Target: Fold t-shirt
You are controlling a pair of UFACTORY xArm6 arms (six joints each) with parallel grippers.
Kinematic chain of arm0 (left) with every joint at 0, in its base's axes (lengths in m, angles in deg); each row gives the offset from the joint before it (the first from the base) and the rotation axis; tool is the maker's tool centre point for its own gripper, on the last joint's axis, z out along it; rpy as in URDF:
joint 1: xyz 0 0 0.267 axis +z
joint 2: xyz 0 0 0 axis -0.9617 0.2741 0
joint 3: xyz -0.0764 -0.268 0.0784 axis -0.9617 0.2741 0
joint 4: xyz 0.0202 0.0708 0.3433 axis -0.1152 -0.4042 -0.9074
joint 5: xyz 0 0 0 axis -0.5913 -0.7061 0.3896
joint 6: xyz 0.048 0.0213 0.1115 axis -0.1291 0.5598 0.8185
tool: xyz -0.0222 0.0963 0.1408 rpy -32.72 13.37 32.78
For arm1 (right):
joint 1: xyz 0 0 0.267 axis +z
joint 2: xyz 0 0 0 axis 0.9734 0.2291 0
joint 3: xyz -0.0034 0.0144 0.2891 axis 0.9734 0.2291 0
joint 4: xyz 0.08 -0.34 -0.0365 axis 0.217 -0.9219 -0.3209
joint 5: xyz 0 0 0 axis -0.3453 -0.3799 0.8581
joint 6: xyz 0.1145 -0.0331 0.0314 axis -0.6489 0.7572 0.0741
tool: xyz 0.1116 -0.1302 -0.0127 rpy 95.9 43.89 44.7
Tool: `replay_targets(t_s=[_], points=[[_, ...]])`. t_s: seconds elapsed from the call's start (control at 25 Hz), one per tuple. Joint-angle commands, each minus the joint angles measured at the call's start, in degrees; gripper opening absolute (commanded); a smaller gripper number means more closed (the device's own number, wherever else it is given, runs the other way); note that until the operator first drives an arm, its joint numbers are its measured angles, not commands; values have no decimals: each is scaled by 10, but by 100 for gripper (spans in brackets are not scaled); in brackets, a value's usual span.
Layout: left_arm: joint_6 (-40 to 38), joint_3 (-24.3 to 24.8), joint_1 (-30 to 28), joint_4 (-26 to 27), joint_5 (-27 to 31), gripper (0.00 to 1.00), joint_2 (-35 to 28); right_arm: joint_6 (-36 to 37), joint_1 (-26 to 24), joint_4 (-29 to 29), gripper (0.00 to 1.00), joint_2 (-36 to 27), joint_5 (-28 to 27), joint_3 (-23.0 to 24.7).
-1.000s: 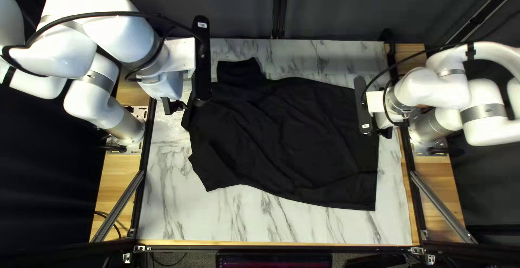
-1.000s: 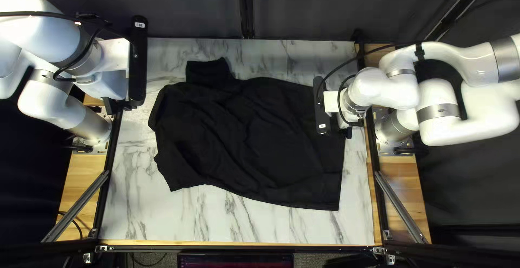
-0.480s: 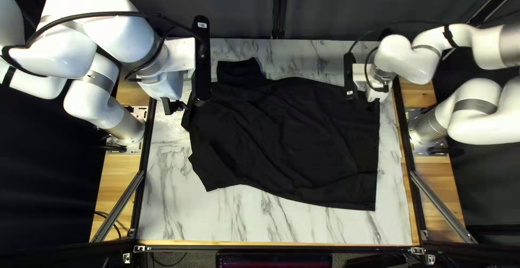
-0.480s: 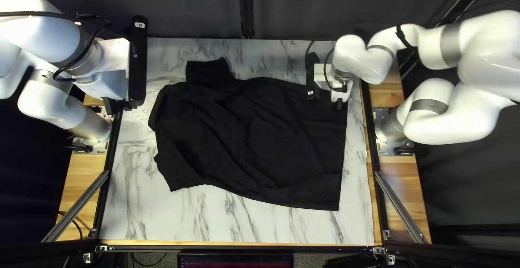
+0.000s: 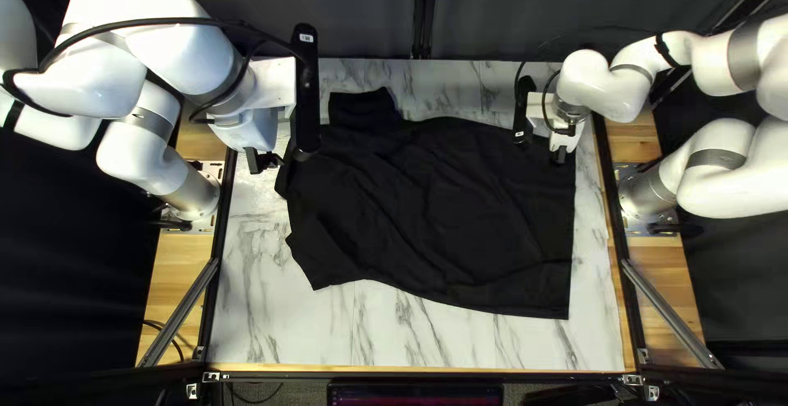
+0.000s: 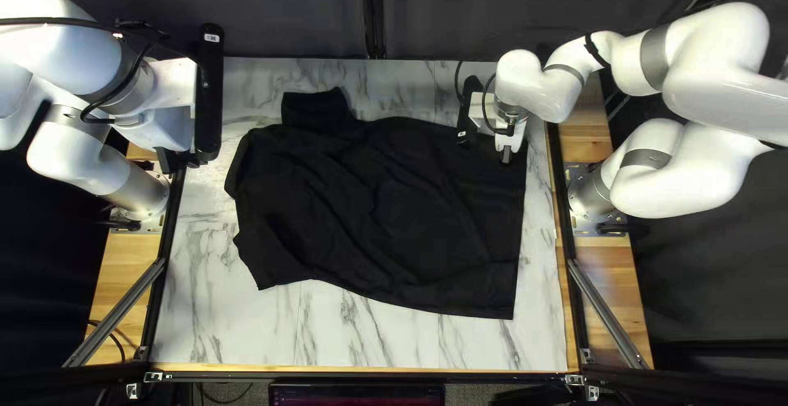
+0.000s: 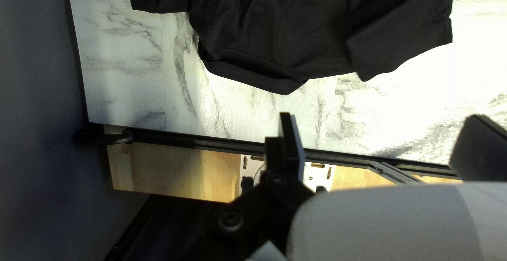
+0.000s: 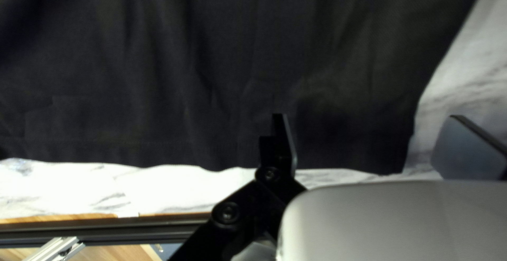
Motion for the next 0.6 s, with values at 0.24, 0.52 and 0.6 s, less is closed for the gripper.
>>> replay_targets(t_s=[0.24,0.52,0.6], points=[[0,0,0,0,0,100,0,4,-6,-7,0,11,-3,-10],[0,0,0,0,0,100,0,7,-10,-11,0,-7,-16,-12],[0,0,0,0,0,100,0,6,-9,-12,0,-15,-22,-13]])
